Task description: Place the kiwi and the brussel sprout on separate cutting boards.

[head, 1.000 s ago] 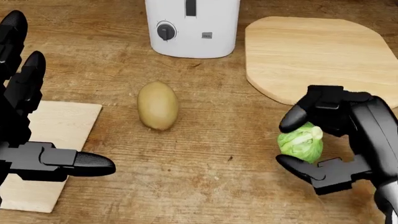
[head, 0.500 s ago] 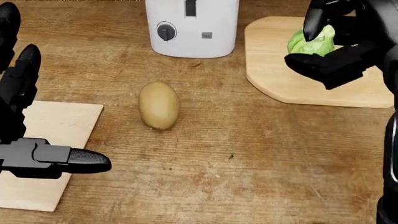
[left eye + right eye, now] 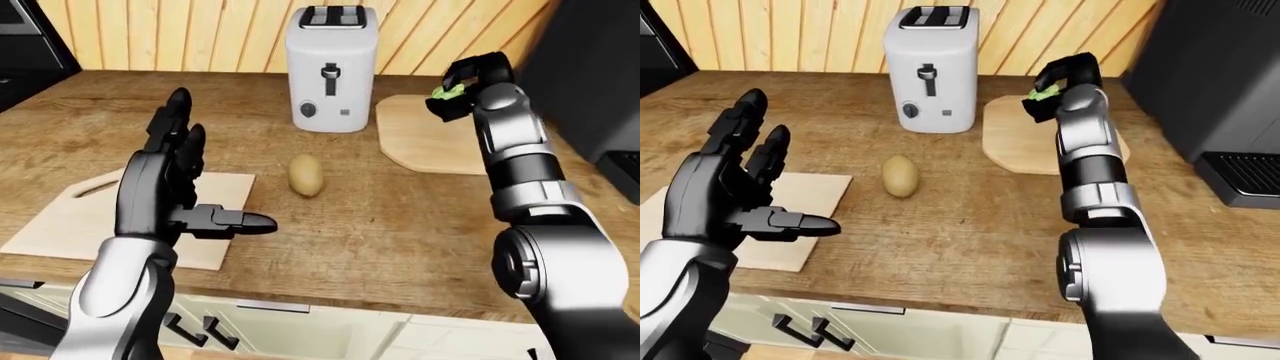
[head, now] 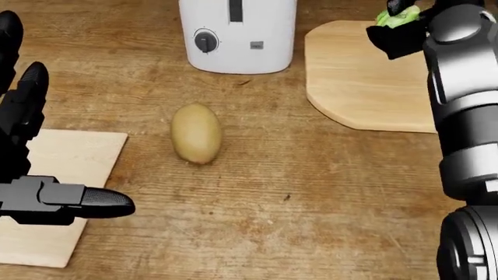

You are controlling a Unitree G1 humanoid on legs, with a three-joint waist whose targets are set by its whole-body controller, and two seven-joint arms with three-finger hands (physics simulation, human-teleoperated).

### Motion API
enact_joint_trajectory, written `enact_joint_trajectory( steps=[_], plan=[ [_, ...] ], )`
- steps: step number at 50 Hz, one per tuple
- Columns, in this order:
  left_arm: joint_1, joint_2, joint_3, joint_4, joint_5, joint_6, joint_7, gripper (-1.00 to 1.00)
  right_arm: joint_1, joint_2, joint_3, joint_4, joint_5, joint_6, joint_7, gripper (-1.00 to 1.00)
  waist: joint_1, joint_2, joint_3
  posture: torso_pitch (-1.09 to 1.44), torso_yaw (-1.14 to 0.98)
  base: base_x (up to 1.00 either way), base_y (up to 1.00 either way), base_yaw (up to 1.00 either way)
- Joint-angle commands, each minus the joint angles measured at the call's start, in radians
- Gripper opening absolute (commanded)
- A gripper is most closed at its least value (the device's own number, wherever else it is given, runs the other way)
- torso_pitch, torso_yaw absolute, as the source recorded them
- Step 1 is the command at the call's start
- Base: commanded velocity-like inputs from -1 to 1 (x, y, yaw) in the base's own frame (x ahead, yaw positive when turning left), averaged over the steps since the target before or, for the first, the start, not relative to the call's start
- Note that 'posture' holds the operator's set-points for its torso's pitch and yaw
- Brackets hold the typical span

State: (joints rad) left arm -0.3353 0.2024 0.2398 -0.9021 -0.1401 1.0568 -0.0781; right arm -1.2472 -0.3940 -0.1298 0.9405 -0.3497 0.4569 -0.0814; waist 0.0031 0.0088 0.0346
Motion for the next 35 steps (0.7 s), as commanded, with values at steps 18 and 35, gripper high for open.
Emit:
enact_joint_trajectory(
  steps=[18,35],
  plan=[
    [-0.02,0.012,0.01,-0.028,-0.006,-0.03,0.006,1.0,-0.004,-0.028,0.017,0.122,0.008,-0.138,-0.09,-0.81,0.003,-0.01,-0.026,0.0,0.0,0.0,0.0,0.0],
    [-0.014,0.011,0.014,-0.018,-0.009,-0.046,0.006,1.0,0.032,-0.025,0.023,0.171,-0.018,-0.173,-0.1,-0.07,0.003,-0.011,-0.029,0.0,0.0,0.0,0.0,0.0]
  ],
)
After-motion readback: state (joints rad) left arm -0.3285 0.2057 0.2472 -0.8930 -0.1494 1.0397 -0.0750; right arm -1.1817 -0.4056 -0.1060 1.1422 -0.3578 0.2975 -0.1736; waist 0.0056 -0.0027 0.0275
